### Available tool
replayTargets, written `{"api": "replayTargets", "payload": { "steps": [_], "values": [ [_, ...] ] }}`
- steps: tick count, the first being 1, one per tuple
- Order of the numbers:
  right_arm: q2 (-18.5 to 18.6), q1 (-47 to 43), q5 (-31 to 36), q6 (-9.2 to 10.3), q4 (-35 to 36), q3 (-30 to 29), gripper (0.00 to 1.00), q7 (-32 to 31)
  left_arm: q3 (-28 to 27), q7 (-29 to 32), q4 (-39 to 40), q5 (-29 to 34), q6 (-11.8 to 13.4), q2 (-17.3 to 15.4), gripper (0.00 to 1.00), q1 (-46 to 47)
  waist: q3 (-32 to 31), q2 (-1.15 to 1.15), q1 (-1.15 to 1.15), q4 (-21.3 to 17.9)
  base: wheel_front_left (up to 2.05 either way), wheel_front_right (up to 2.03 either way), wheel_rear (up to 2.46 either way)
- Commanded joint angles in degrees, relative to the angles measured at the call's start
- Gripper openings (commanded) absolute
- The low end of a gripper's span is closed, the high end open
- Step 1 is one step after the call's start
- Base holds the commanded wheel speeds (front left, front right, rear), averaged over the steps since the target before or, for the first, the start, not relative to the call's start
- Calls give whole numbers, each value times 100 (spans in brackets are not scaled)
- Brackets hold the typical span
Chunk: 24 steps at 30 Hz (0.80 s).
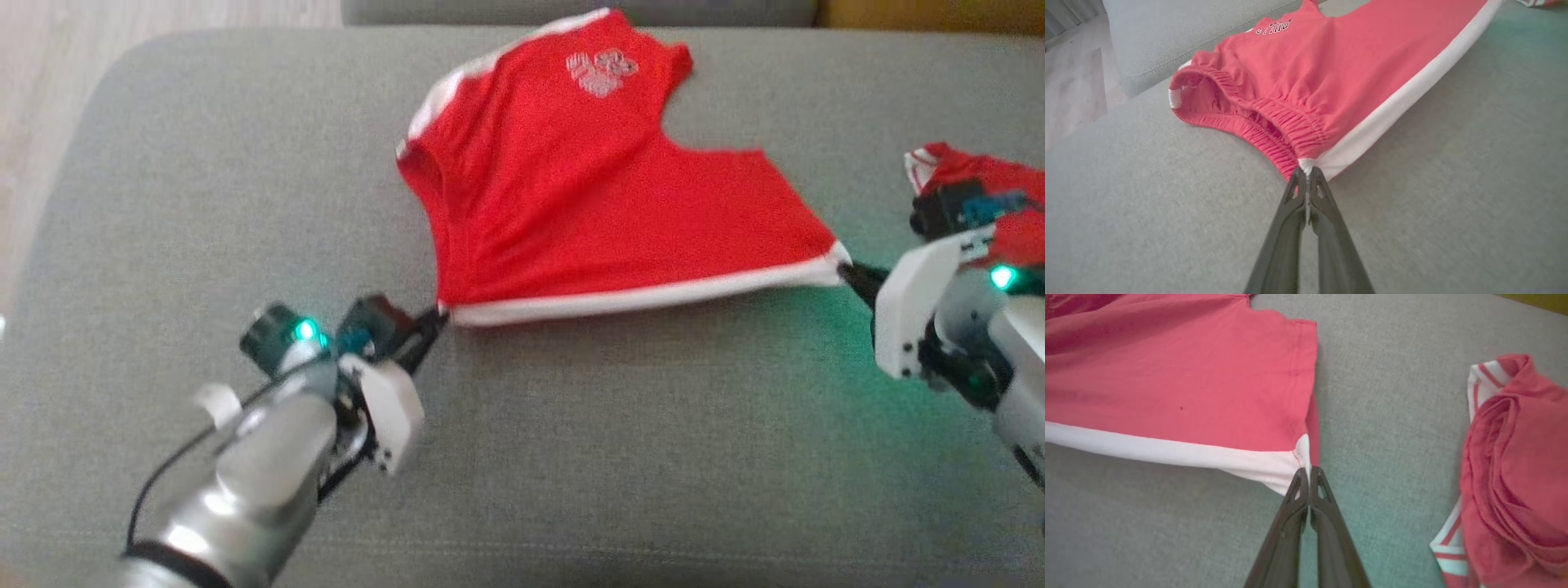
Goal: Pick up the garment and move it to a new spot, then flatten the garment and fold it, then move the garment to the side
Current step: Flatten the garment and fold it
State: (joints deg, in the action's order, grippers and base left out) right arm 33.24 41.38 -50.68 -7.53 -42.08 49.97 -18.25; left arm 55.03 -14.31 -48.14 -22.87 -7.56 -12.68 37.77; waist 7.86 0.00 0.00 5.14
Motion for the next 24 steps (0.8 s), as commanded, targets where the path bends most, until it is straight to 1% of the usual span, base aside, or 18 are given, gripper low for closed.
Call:
{"api": "replayTargets", "payload": {
  "steps": [1,6,10,15,17,20,24],
  "values": [
    [244,-77,-104,4,161,49,0,-34,-120,-68,159,-81,8,-220,0,69,-168,0,0,16,0,0,0],
    [644,-397,-504,4,488,405,0,-290,220,23,624,-515,8,-428,0,-428,-510,0,0,11,0,0,0],
    [931,-648,-837,4,766,634,0,-551,460,206,1143,-851,8,-727,0,-784,-750,0,0,-10,0,0,0],
    [1316,-955,-1220,4,1133,868,0,-1022,604,457,1812,-1097,8,-1112,0,-1171,-963,0,0,-29,0,0,0],
    [1445,-1054,-1444,4,1320,877,0,-1203,667,575,2129,-1210,8,-1247,0,-1326,-1006,0,0,-44,0,0,0],
    [1686,-1152,-1562,4,1607,946,0,-1419,694,777,2592,-1470,8,-1463,0,-1543,-1052,0,0,-51,0,0,0],
    [2001,-1300,-1772,4,1947,997,0,-1771,760,982,3125,-1637,8,-1748,0,-1722,-1102,0,0,-33,0,0,0]
  ]
}}
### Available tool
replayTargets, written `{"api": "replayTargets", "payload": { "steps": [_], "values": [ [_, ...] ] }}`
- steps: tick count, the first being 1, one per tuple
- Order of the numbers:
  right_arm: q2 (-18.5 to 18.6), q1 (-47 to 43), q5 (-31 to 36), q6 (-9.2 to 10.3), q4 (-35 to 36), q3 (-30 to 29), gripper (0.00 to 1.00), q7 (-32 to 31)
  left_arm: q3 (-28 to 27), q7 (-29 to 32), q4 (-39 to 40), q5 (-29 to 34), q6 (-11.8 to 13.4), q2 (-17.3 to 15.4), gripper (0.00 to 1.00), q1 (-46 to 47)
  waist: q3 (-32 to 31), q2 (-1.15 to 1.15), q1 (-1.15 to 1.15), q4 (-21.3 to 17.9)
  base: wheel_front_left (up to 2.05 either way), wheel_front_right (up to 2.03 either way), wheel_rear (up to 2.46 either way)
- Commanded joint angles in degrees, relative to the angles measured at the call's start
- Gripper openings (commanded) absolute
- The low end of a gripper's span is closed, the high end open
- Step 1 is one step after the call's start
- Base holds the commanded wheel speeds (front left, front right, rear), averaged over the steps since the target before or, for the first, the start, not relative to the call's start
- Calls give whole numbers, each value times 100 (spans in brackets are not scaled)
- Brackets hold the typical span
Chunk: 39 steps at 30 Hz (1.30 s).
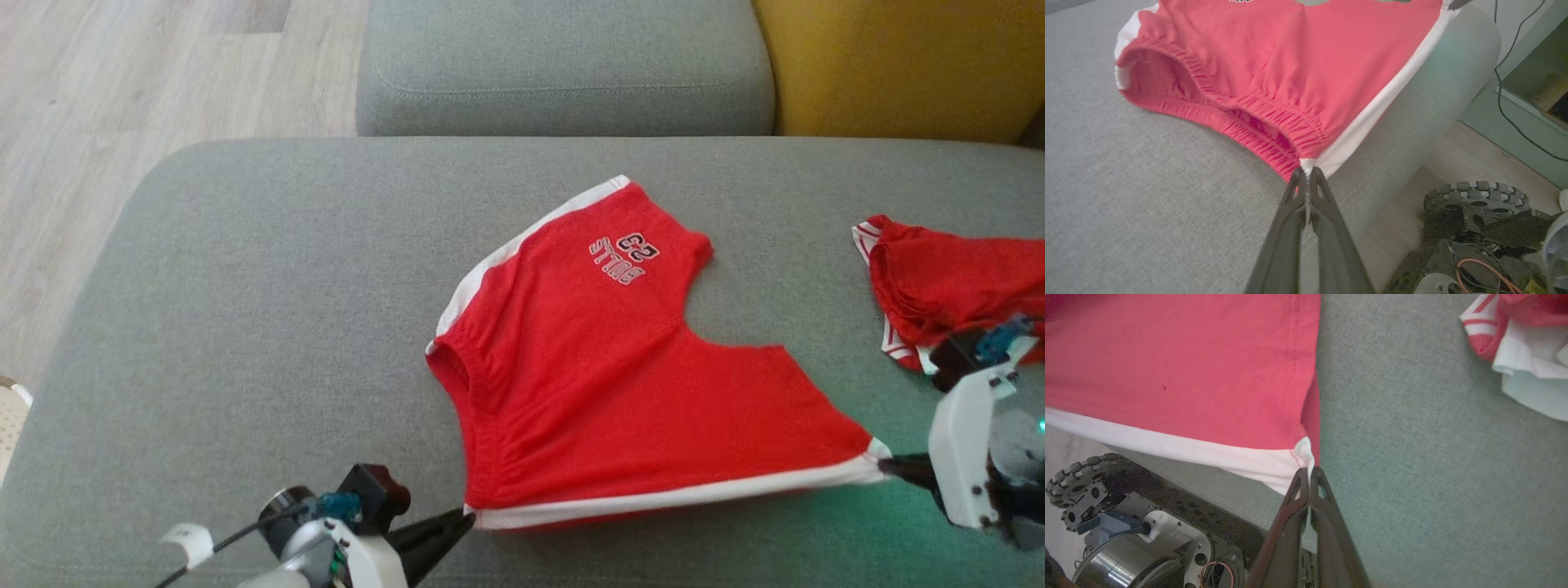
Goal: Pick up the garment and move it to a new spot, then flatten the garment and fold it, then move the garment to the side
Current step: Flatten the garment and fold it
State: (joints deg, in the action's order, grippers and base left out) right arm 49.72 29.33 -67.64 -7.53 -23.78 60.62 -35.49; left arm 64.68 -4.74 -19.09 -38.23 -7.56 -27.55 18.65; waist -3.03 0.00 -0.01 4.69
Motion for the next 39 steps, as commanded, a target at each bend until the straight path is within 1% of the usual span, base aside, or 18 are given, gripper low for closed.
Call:
{"api": "replayTargets", "payload": {
  "steps": [1,5,8,12,17,22,26,30,31,39],
  "values": [
    [353,-95,-75,4,116,-67,0,-47,-205,25,220,-101,8,-262,0,190,-13,0,1,12,0,0,0],
    [491,-109,-305,4,350,-254,0,-133,-200,184,713,-285,11,-432,0,119,-15,0,1,69,0,0,0],
    [538,23,-282,4,443,-403,0,-135,-264,238,917,-275,78,-524,0,212,31,0,1,144,0,0,0],
    [455,322,-230,4,476,-621,0,-172,-390,260,1125,-289,167,-531,0,388,126,0,1,285,0,0,0],
    [301,854,-167,4,466,-921,0,-340,-553,235,1296,-274,220,-449,0,707,426,0,1,525,0,0,0],
    [163,1447,18,4,285,-1158,0,-574,-730,173,1278,-325,204,-253,0,1098,807,0,1,826,0,0,0],
    [2,1930,255,4,40,-1293,0,-713,-748,155,1084,-313,150,-21,0,1464,1137,0,1,1050,0,0,0],
    [-187,2416,559,4,-210,-1374,0,-739,-770,78,767,-353,104,285,0,1819,1472,0,1,1219,0,0,0],
    [-262,2632,699,4,-319,-1387,0,-752,-781,11,582,-373,83,433,0,1996,1634,0,1,1292,0,0,0],
    [-497,3316,1242,4,-782,-1335,0,-608,-836,-322,-243,-462,37,905,0,2580,2139,0,1,1498,0,0,0]
  ]
}}
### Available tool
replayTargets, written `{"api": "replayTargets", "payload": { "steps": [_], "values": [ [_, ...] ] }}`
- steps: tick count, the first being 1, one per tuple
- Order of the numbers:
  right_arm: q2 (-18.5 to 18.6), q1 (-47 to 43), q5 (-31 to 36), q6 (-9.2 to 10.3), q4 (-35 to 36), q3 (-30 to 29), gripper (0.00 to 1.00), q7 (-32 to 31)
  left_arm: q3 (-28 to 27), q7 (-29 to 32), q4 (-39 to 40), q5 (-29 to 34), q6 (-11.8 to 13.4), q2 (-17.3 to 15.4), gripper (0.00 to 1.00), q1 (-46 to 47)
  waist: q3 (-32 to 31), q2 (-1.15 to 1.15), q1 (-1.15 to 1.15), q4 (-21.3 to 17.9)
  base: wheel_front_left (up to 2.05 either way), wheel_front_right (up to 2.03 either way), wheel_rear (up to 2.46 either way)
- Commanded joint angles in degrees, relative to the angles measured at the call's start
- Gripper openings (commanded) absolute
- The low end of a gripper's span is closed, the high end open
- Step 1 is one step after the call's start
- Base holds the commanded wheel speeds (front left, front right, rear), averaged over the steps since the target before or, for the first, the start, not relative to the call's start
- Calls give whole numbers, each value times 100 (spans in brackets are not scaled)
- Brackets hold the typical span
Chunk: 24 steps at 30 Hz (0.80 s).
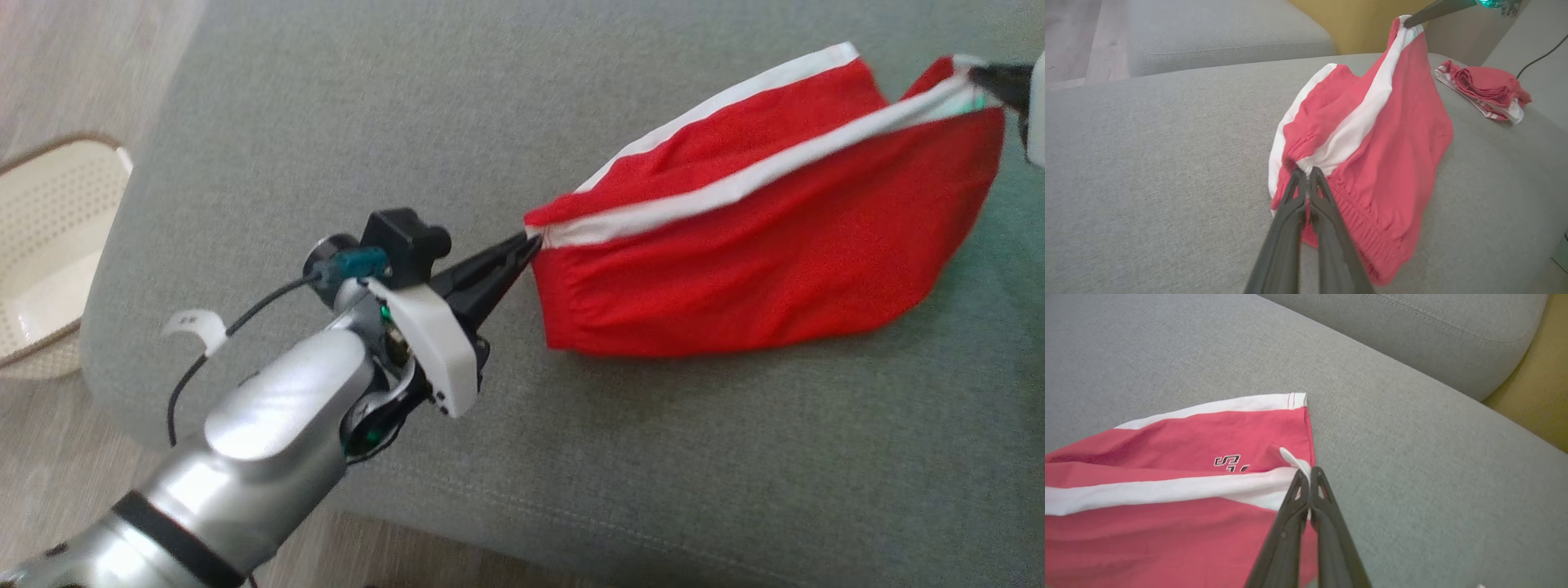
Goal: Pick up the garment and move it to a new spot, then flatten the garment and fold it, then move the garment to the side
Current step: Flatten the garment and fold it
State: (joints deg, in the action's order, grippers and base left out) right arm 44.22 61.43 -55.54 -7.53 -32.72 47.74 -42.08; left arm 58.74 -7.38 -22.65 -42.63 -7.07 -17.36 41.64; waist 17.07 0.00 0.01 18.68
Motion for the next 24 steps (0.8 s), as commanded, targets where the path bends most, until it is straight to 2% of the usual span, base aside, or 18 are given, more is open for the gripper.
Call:
{"api": "replayTargets", "payload": {
  "steps": [1,9,23,24],
  "values": [
    [25,163,92,4,56,-31,0,112,-239,-106,7,-27,-16,-59,0,337,171,0,-1,124,0,0,0],
    [-129,483,408,4,-247,125,0,679,-154,-407,-622,-45,-32,317,0,650,434,0,-1,311,0,0,0],
    [-194,982,788,4,-584,895,0,1680,-179,-720,-1558,-65,-40,874,0,1008,736,0,-1,480,0,0,0],
    [-200,1014,811,4,-637,936,0,1758,-205,-729,-1617,-61,-40,900,11,1021,745,0,-1,477,0,0,0]
  ]
}}
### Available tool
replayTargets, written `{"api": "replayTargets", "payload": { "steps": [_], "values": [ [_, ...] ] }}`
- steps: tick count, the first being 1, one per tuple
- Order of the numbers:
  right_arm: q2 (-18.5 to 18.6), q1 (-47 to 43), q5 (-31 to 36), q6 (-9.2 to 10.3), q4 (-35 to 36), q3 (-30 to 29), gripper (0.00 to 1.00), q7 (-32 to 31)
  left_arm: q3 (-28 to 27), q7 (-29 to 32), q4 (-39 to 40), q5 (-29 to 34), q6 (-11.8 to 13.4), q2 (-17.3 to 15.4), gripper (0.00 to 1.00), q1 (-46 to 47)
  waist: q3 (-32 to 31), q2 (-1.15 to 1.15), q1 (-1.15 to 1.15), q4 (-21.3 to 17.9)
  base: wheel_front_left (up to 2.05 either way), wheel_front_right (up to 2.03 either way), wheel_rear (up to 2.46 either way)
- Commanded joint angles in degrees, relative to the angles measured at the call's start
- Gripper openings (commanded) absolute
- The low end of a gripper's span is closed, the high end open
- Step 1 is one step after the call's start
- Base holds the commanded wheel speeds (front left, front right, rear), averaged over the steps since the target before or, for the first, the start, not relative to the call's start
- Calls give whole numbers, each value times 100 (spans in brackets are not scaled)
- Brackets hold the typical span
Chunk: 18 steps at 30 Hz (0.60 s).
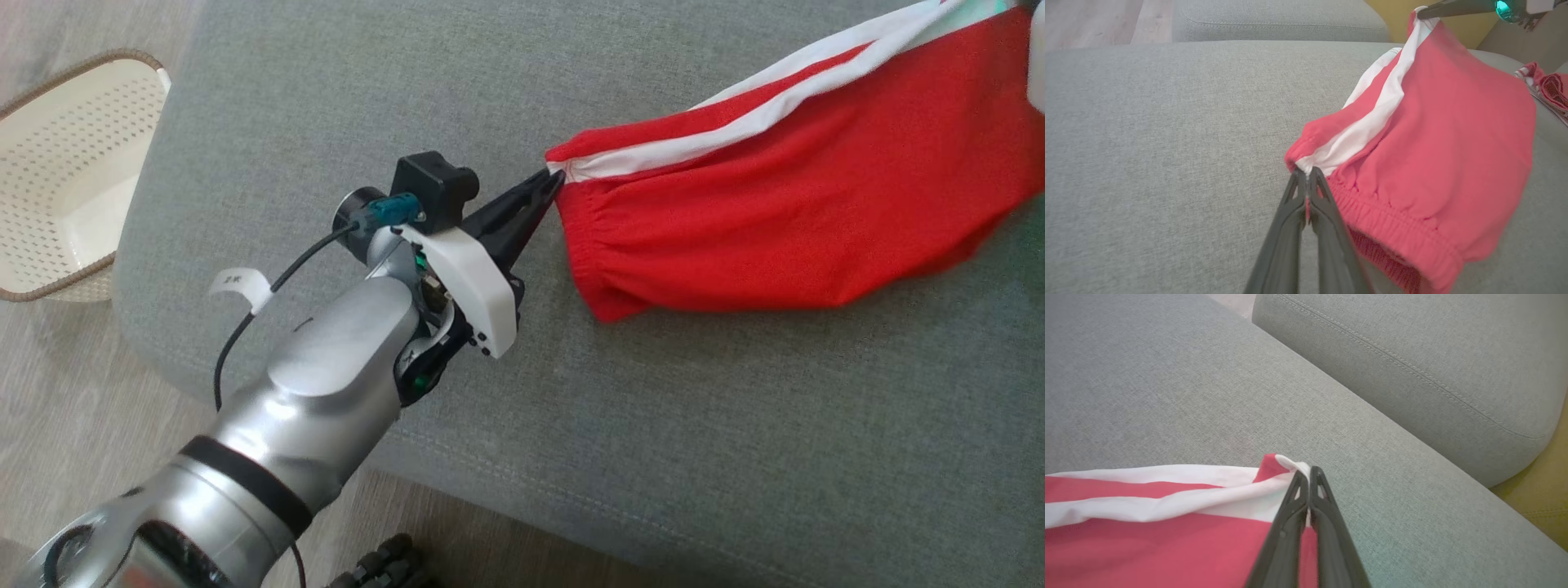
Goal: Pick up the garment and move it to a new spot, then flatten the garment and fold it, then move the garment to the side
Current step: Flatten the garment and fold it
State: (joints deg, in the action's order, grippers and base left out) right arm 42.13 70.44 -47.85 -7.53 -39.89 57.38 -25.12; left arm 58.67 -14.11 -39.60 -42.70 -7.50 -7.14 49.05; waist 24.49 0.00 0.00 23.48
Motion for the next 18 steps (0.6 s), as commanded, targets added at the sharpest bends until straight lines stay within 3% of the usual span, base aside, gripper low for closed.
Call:
{"api": "replayTargets", "payload": {
  "steps": [1,2,3,9,18],
  "values": [
    [-5,144,63,4,11,-6,77,157,-229,-63,16,-48,4,-99,28,293,10,0,0,-8,0,0,0],
    [-36,159,66,4,-62,14,100,232,-263,-69,-48,-42,11,-76,84,302,12,0,0,-13,0,0,0],
    [-76,160,48,4,-121,35,100,299,-295,-73,-110,-25,31,-55,100,312,9,0,0,-22,0,0,0],
    [-266,48,-8,4,-532,90,100,833,-765,-86,-173,174,325,-30,100,262,-161,0,0,-147,0,0,0],
    [-874,-814,-140,4,-1093,-397,100,2803,-2118,-88,606,596,742,-215,100,-650,-873,0,0,-590,0,0,0]
  ]
}}
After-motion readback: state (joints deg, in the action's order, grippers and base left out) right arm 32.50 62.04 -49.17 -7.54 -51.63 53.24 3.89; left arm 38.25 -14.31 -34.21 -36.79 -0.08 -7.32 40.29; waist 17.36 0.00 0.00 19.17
